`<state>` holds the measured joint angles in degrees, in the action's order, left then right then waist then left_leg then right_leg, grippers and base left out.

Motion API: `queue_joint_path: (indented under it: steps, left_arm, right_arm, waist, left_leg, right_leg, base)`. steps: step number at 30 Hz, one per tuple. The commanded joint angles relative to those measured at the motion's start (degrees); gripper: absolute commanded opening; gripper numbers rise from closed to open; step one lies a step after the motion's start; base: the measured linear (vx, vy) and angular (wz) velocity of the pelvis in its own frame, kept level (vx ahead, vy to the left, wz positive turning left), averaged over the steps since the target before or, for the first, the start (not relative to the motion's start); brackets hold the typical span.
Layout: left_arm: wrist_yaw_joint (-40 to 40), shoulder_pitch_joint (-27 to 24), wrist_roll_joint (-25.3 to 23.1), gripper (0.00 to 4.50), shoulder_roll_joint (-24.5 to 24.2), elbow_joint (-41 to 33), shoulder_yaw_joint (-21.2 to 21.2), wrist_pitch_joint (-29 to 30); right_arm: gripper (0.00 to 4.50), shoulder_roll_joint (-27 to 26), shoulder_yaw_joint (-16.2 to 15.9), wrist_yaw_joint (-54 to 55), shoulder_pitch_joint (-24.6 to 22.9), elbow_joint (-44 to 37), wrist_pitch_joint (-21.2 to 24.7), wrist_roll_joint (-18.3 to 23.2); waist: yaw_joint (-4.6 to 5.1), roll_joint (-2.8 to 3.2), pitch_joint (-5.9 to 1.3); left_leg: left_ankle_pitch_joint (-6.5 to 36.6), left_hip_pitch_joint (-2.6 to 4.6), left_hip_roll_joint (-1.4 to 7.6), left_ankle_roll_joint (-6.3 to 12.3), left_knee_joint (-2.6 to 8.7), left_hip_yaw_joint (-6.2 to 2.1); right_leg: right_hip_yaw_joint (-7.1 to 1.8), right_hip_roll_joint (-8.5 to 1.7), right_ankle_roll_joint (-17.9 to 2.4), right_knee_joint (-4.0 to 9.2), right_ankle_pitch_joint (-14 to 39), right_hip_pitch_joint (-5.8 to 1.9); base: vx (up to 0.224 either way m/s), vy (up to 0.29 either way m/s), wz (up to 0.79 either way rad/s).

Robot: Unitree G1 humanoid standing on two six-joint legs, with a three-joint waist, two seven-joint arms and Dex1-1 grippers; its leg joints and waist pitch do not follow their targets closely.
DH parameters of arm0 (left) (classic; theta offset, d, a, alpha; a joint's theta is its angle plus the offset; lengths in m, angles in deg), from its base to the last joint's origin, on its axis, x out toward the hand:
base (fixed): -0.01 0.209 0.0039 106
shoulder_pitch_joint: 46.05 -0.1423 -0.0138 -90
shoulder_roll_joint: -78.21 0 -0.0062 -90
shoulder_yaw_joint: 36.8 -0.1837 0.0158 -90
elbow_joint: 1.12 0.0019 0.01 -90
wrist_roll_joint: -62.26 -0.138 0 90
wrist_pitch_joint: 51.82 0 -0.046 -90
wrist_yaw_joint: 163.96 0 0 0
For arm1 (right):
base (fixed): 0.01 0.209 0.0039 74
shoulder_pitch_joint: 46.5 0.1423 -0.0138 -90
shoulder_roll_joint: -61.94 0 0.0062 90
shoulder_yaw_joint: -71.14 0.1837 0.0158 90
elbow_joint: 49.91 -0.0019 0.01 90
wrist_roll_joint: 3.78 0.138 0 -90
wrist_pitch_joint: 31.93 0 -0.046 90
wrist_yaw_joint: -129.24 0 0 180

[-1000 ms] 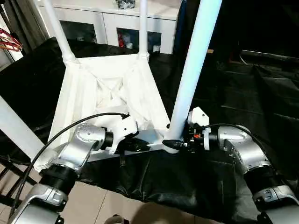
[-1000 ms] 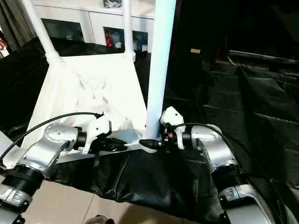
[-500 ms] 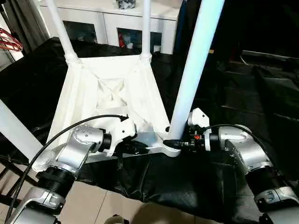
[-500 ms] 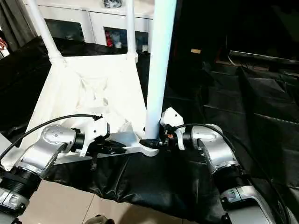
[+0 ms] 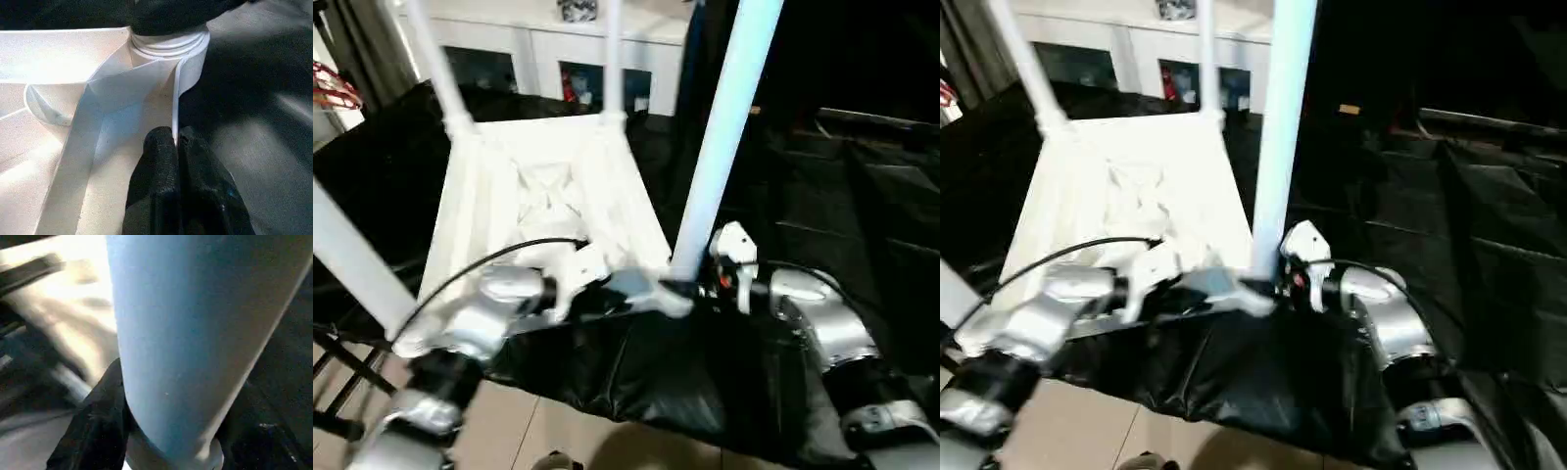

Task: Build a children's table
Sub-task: Rotate leg to tighten

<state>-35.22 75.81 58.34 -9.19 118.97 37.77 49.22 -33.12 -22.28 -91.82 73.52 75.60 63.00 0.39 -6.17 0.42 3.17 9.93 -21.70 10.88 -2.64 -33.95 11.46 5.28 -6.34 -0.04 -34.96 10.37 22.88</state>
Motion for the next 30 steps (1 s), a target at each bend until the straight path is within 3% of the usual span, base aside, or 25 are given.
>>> queue_joint_path:
  steps: [1, 4, 9, 10, 12, 14, 18, 20, 25, 30]
  left_arm:
    - [8.77, 3.13, 0.56, 0.0, 4.98, 0.61, 1.53, 0.93]
    - [12.23, 4.6, -0.38, 0.0, 7.68, 2.76, 1.46, 0.69]
    - [12.29, 5.36, -1.38, 0.0, 8.04, 3.85, 0.63, -0.89]
    - [11.75, 5.42, -1.56, 0.0, 7.86, 3.89, 0.32, -1.66]
    - [9.13, 4.52, -1.2, 0.0, 6.61, 2.42, -0.11, -2.55]
    - [6.86, 3.5, -0.77, 0.0, 5.29, 1.13, -0.26, -2.69]
    - [2.65, 1.81, 0.01, 0.0, 2.71, -0.59, -0.45, -3.61]
    - [-0.9, 0.66, 0.93, 0.0, 0.43, -1.87, -0.39, -4.48]
    - [-8.36, -1.13, 3.25, 0.0, -3.55, -4.44, -0.18, -5.83]
    - [-13.75, -1.74, 5.03, 0.0, -6.38, -5.63, 0.12, -6.51]
  right_arm:
    - [1.95, -5.43, -2.74, 7.88, 0.24, 4.28, 1.9, -1.96]
    - [1.95, -9.01, -1.75, 15.77, 2.04, 7.25, 1.85, -3.13]
    - [1.95, -10.65, -1.15, 16.05, 3.01, 8.66, -0.47, -2.87]
    - [2.3, -11.02, -0.8, 14.64, 3.11, 8.7, -0.6, -2.1]
    - [2.3, -10.54, -0.78, 11.4, 2.53, 7.27, 0.08, -0.91]
    - [2.69, -9.5, -1.19, 10.14, 2.13, 6.28, -0.28, -0.86]
    - [2.93, -6.64, -1.7, 7.46, 2.26, 5.94, -1.82, -1.36]
    - [2.93, -3.53, -2.78, 2.48, 1.91, 4.28, -2.13, -1.56]
    - [2.93, 1.51, -3.76, -8.37, 1.06, 1.3, -3.51, -0.69]
    - [2.93, 5.59, -5.2, -17.33, 0.18, -0.8, -3.18, 1.17]
  waist:
    - [0.42, -0.38, -3.35]
    - [0.95, -0.32, -3.4]
    - [1.09, -0.17, -3.43]
    - [1.08, -0.2, -3.48]
    - [1.03, -0.05, -3.49]
    - [1.04, -0.09, -3.51]
    - [1.06, -0.18, -3.57]
    - [0.83, -0.32, -3.77]
    - [0.5, 0.06, -4.07]
    - [0.01, 0.15, -4.23]
  left_leg:
    - [20.08, 1.47, 2.45, -2.49, 4.79, -1.91]
    - [21.28, 1.45, 2.28, -2.42, 4.85, -2.12]
    - [21.87, 1.39, 2.33, -1.5, 4.91, -2.01]
    - [21.83, 1.41, 2.35, -1.39, 4.92, -1.97]
    - [21.7, 1.36, 2.37, -1.14, 4.97, -1.94]
    - [21.47, 1.24, 2.38, -0.97, 5.01, -1.91]
    - [19.97, 0.93, 2.45, -0.59, 5.04, -1.85]
    - [18.1, 0.95, 2.52, -0.08, 4.89, -1.77]
    - [13.57, 0.95, 2.71, 1.52, 4.5, -1.3]
    - [11.91, 0.85, 2.84, 2.81, 4.15, -1.13]
  right_leg:
    - [-2.73, -3.5, -8.01, 5.88, 27.09, -1.69]
    - [-2.57, -3.48, -6.81, 6.23, 28.49, -1.69]
    - [-2.64, -3.28, -6.89, 6.26, 26.72, -1.56]
    - [-2.68, -3.26, -7.01, 6.2, 26.18, -1.54]
    - [-2.75, -3.21, -7.7, 5.99, 24.64, -1.64]
    - [-2.78, -3.24, -7.93, 5.93, 24.07, -1.73]
    - [-2.85, -3.31, -8.46, 5.66, 22.53, -2.0]
    - [-2.88, -3.25, -9.39, 5.24, 19.6, -2.24]
    - [-2.97, -2.88, -12.77, 4.01, 10.62, -2.28]
    - [-2.8, -2.71, -14.86, 3.23, 5.75, -2.49]
  base:
    - [0.0, 0.0, 0.0]
    - [0.0, 0.0, 0.0]
    - [0.0, 0.0, 0.0]
    - [0.0, 0.0, 0.0]
    - [0.0, 0.0, 0.0]
    - [0.0, 0.0, 0.0]
    - [0.0, 0.0, 0.0]
    - [0.0, 0.0, 0.0]
    - [0.011, -0.001, 0.01]
    - [0.0, 0.0, 0.0]
